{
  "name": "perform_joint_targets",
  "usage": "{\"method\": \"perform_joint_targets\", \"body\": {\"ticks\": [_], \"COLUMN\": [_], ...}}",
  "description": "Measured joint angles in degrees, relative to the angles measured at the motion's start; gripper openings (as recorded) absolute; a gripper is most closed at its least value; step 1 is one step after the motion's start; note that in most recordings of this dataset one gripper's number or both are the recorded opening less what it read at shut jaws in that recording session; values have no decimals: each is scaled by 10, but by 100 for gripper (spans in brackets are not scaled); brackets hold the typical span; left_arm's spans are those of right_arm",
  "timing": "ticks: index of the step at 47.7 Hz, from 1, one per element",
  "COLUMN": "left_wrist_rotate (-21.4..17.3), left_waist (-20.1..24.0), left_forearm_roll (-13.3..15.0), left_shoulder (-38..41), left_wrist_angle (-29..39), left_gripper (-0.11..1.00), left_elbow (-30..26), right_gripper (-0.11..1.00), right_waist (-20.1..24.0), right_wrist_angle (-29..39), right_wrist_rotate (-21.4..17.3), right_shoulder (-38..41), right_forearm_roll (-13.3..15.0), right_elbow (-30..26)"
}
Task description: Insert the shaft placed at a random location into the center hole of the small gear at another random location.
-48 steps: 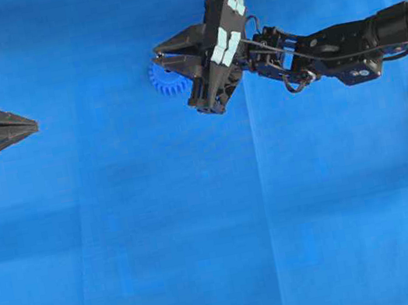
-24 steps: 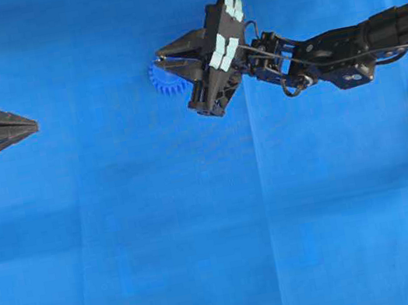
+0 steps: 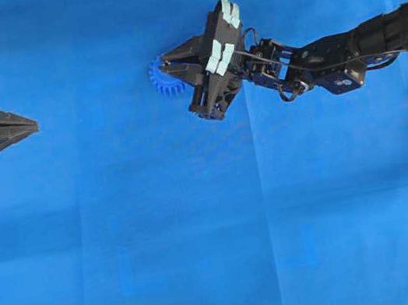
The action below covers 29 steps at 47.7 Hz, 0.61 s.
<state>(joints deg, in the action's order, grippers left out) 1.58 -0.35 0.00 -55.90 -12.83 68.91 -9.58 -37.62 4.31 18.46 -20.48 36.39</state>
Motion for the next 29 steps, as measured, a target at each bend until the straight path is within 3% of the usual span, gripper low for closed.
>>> {"method": "perform_joint_targets", "body": {"ticks": [29], "left_wrist_rotate": [0], "left_waist": [0], "left_forearm_roll": [-1], "left_shoulder": [0], "left_wrist_angle": [0], "left_gripper": [0], "left_elbow": [0], "right_gripper": [3], "right_waist": [0], "right_wrist_angle": [10], "right_wrist_rotate": [0], "right_shoulder": [9], "right_forearm_roll": [-2], "right_elbow": [-1]}}
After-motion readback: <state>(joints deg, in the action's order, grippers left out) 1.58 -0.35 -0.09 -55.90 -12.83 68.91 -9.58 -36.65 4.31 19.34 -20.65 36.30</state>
